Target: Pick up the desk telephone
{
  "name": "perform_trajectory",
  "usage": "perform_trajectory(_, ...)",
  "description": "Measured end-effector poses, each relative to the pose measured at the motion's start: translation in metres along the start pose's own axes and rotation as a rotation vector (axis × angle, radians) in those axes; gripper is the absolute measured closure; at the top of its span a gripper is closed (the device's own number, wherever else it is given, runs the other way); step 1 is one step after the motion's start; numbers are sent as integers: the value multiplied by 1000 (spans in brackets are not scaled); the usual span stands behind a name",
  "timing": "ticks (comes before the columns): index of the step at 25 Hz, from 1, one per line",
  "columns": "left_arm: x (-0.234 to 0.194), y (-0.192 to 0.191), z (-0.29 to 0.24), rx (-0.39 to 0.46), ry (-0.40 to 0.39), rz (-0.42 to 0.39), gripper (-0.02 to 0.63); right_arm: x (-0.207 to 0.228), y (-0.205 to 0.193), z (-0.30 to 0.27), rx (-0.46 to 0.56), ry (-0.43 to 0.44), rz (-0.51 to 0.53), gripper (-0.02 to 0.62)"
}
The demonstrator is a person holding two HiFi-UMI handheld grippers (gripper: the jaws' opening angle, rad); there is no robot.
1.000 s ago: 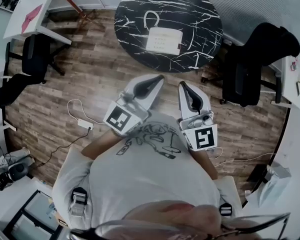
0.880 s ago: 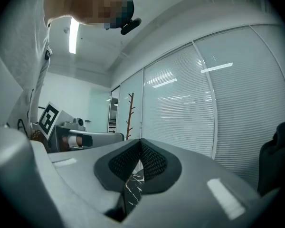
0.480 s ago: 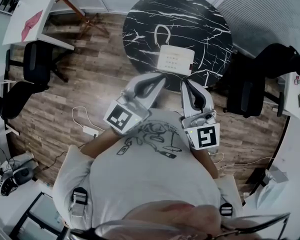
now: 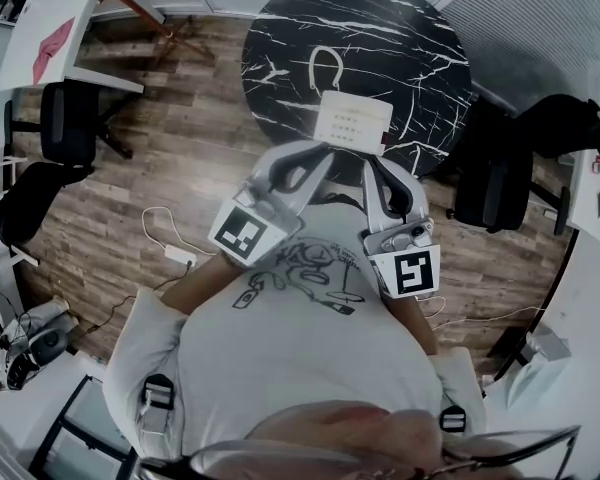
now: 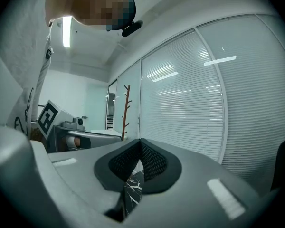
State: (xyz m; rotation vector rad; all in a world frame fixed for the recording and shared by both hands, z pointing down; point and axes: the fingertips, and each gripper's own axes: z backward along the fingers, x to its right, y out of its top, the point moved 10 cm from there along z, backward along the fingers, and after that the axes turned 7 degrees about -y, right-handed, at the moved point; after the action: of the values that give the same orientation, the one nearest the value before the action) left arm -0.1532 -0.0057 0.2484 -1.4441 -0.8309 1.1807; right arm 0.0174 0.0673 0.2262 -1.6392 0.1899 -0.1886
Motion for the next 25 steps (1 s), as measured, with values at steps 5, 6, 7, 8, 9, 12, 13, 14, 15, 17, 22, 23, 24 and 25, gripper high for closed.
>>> perform_trajectory(5, -9, -12, -20, -26, 11, 21, 580, 19, -9, -7, -36, 6, -2, 590)
perform_trajectory(6, -10, -14, -24, -31, 17, 26, 580, 25, -12, -7, -44, 11, -4, 590)
perform_trajectory(7, -11, -17, -29, -33, 21, 34, 580, 30, -15, -8, -53, 17, -8, 590)
perform_trajectory(8, -13, -20, -33, -37, 22, 43, 580, 35, -19, -10, -64, 23, -12, 589)
perform_trajectory(9, -15, -24, -37, -43, 21, 52, 580, 40, -22, -12, -75, 28, -15, 589)
perform_trajectory(12, -24, -41, -49, -73, 19, 63, 573, 56, -37, -17, -111, 31, -18, 589)
perform_trajectory(13, -27, -47, -53, -90, 21, 69, 560, 62, -43, -18, -126, 30, -23, 582)
perform_trajectory(14, -30, -54, -56, -109, 25, 77, 556, 68, -50, -20, -142, 30, -29, 574)
perform_trajectory(15, -34, -60, -60, -128, 29, 86, 555, 73, -57, -22, -158, 30, -34, 571)
perform_trajectory(17, -42, -74, -66, -159, 34, 104, 548, 84, -73, -27, -191, 33, -44, 557)
perform_trajectory(22, -67, -114, -77, -234, 47, 156, 500, 103, -112, -41, -254, 32, -52, 519)
perform_trajectory(23, -73, -125, -79, -246, 48, 160, 500, 106, -121, -43, -264, 36, -46, 511)
perform_trajectory(24, -78, -136, -80, -258, 47, 162, 499, 110, -130, -44, -279, 39, -42, 506)
perform_trajectory(25, -83, -148, -82, -274, 46, 164, 498, 113, -140, -45, -299, 39, -43, 495)
